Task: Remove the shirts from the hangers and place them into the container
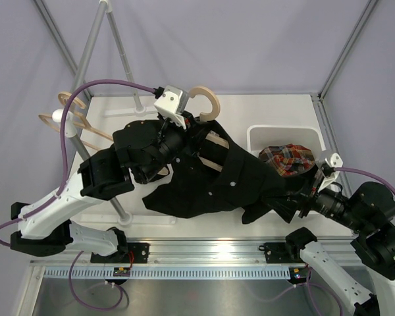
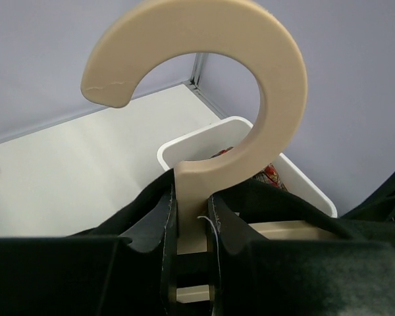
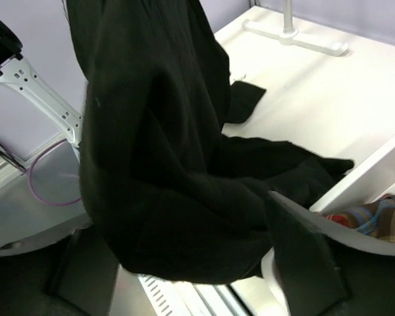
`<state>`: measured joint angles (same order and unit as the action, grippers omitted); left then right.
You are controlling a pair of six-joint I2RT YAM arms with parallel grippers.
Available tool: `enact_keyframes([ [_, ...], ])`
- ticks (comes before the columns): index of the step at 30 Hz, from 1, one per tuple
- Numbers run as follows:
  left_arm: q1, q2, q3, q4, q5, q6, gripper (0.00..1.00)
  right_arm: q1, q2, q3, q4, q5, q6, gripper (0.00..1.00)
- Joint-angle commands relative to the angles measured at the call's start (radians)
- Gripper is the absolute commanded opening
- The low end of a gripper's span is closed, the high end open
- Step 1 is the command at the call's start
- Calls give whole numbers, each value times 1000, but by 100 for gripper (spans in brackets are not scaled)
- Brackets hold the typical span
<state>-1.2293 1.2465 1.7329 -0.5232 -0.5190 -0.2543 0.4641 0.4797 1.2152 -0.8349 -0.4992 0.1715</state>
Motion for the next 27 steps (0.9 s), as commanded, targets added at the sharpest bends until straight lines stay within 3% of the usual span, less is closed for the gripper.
enact_keyframes([
  [1, 1, -39, 36, 63, -39, 29, 0, 2, -59, -32, 26, -35, 16, 77],
  [3, 1, -41, 30, 65, -39, 29, 0, 2, -75, -31, 17, -30, 10, 50],
  [4, 1, -39, 30, 66, -41, 30, 0, 2, -75, -23, -2, -21, 10, 20],
  [6, 1, -38, 34, 65, -46, 38, 0, 2, -72, -14, -29, -27, 14, 2],
  [14, 1, -27, 59, 65, -101, 82, 0, 2, -217, -2, -121, 86, 28, 0],
  [21, 1, -73, 1, 112, -32, 52, 0, 2, -473, 104, -134, 690, 146, 0],
  [27, 1, -124, -15, 187, 30, 26, 0, 2, -585, 84, -262, 837, 241, 0],
])
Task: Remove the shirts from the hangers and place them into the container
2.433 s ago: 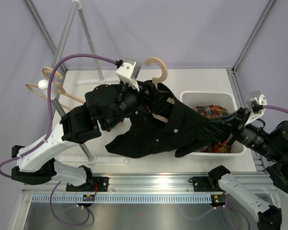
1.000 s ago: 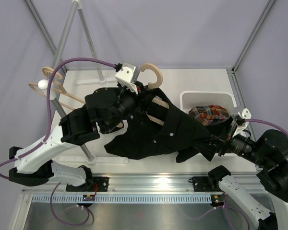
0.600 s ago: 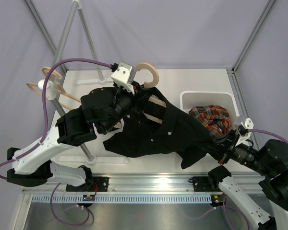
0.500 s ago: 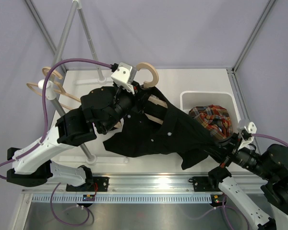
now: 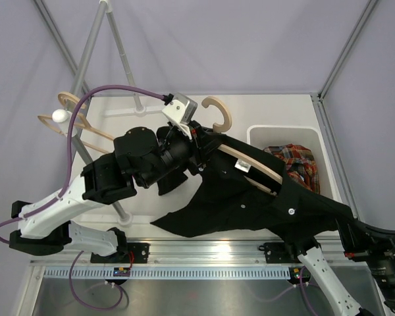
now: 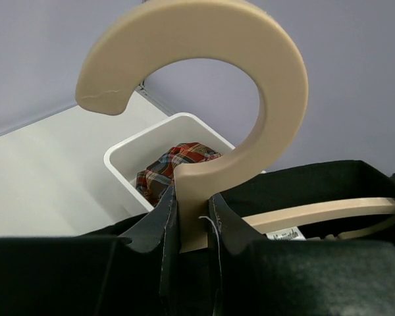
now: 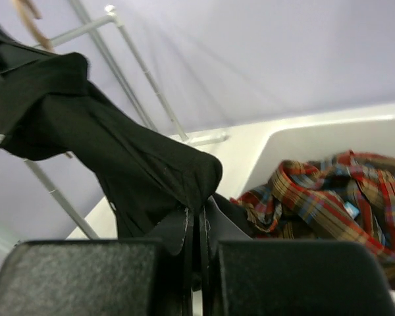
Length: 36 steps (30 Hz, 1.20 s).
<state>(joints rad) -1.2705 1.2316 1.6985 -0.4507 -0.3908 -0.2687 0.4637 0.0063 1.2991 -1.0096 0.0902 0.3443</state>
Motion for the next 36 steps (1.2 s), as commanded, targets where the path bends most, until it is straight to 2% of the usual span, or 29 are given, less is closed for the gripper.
enact_keyframes([
  [1, 42, -116, 18, 122, -97, 40, 0, 3, -112, -3, -108, 247, 79, 0],
  [5, 42, -153, -13, 167, -117, 36, 0, -14, -117, 11, -190, 201, 93, 0],
  [8, 42, -187, -59, 219, -138, 30, 0, -54, -112, 32, -176, 96, 9, 0],
  [10, 42, -211, -98, 276, -132, 17, 0, -56, -38, 26, -197, 28, -24, 0],
  [13, 42, -209, -88, 303, -39, -20, 0, -56, 90, -26, -215, -156, -37, 0],
  [15, 42, -199, -74, 326, 19, -64, 0, -56, 124, -108, -161, -272, -21, 0],
  [20, 42, -182, -25, 360, 138, -138, 0, -54, 213, -207, -97, -342, 48, 0],
  [25, 42, -158, 0, 408, 265, -222, 0, -56, 375, -212, 55, -476, 108, 0],
  [34, 42, -98, 38, 435, 374, -312, 0, -54, 673, -274, 537, -642, 269, 0],
  [36, 42, -89, 56, 432, 388, -323, 0, -56, 739, -291, 614, -620, 265, 0],
])
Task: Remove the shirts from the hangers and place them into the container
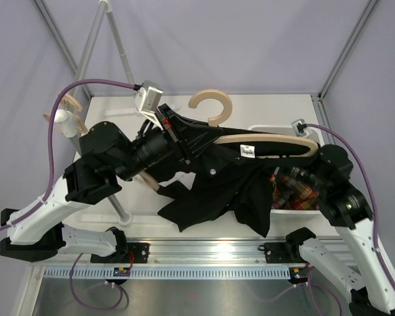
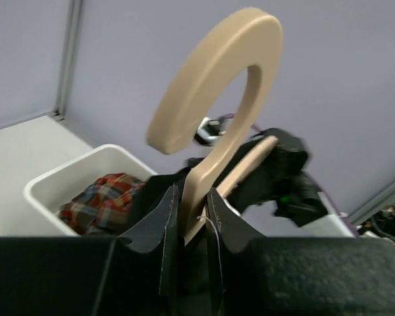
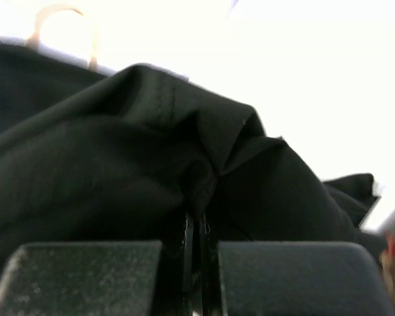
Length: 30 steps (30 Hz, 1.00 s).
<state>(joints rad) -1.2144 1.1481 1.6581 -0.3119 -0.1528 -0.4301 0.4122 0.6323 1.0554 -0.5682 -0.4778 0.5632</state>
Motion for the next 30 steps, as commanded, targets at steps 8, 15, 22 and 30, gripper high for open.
enact_keyframes([
  [8, -14, -10, 106, 336, 321, -237, 0, 4, 222, -60, 309, -59, -3, 0],
  [15, -14, -71, 33, 313, 283, -197, 0, 36, 133, -66, 349, -113, -17, 0],
  [22, -14, -117, -27, 238, 159, -110, 0, 46, -60, -23, 120, -65, -75, 0],
  [30, -14, -100, -50, 206, 39, -15, 0, 46, -170, 104, -218, 226, -143, 0],
])
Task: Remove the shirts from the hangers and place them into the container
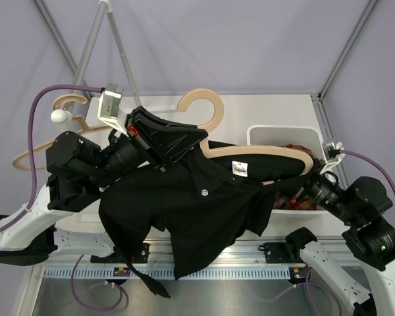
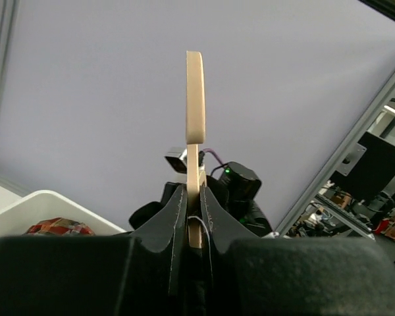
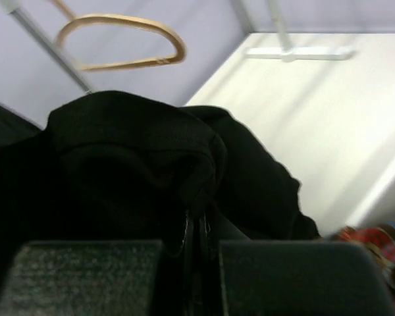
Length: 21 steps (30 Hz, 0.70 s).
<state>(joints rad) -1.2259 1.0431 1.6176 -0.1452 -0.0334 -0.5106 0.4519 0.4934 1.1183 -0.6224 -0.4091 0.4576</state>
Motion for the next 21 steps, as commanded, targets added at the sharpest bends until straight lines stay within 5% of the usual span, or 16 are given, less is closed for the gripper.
enact_keyframes([
  [1, -3, 8, -15, 47, -83, 79, 0, 5, -47, 40, -201, 209, -34, 0],
  [7, -3, 6, -25, 44, -160, 147, 0, 5, -176, 84, -374, 502, 13, 0],
  [21, -1, -34, -85, 125, -276, 248, 0, 7, -227, 252, -665, 776, 43, 0],
])
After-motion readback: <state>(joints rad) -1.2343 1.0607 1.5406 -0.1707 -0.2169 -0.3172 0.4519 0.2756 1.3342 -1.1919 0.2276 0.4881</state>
